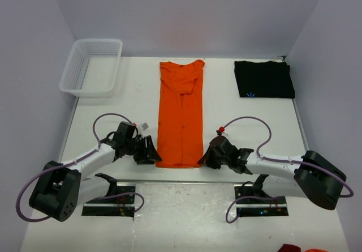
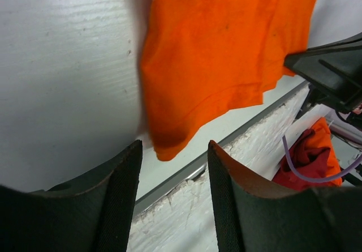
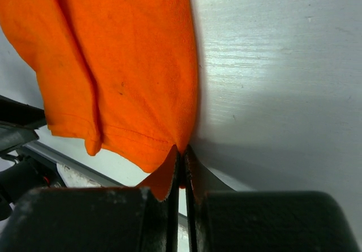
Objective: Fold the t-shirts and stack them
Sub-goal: Rotate the tshirt 90 degrees, then grab the bottom of the folded rectangular tshirt with both arms
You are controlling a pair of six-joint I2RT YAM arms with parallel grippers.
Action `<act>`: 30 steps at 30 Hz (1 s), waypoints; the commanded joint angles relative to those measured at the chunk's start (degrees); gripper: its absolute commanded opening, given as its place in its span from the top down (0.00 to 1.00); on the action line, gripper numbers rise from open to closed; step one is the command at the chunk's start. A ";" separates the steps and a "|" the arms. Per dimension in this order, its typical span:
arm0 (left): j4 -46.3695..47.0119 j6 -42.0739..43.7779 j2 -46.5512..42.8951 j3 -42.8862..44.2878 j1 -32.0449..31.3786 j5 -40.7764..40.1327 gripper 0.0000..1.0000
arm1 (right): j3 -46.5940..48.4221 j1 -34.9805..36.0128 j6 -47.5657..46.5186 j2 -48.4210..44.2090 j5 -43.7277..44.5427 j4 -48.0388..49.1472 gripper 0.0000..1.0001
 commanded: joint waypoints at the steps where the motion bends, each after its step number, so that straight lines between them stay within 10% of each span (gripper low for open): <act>1: 0.21 -1.28 1.01 -0.89 -1.37 -1.91 0.49 | -1.36 0.07 -0.70 -0.72 3.27 -5.06 1.00; 19: 5.84 -2.68 8.75 -2.47 -3.48 -4.29 0.52 | -1.53 0.07 -0.78 -1.78 3.53 -5.94 1.00; 22: 6.63 -2.59 9.01 -3.00 -3.49 -3.59 0.69 | -1.36 0.07 -0.96 -1.43 3.45 -6.20 1.00; 24: 6.98 -2.59 8.93 -3.61 -3.49 -2.80 1.00 | -0.74 0.16 -1.40 -1.08 3.62 -6.82 1.00; 30: 5.40 -2.59 6.56 -4.93 -3.49 -1.57 1.00 | 0.84 1.21 -2.10 0.07 5.73 -10.94 1.00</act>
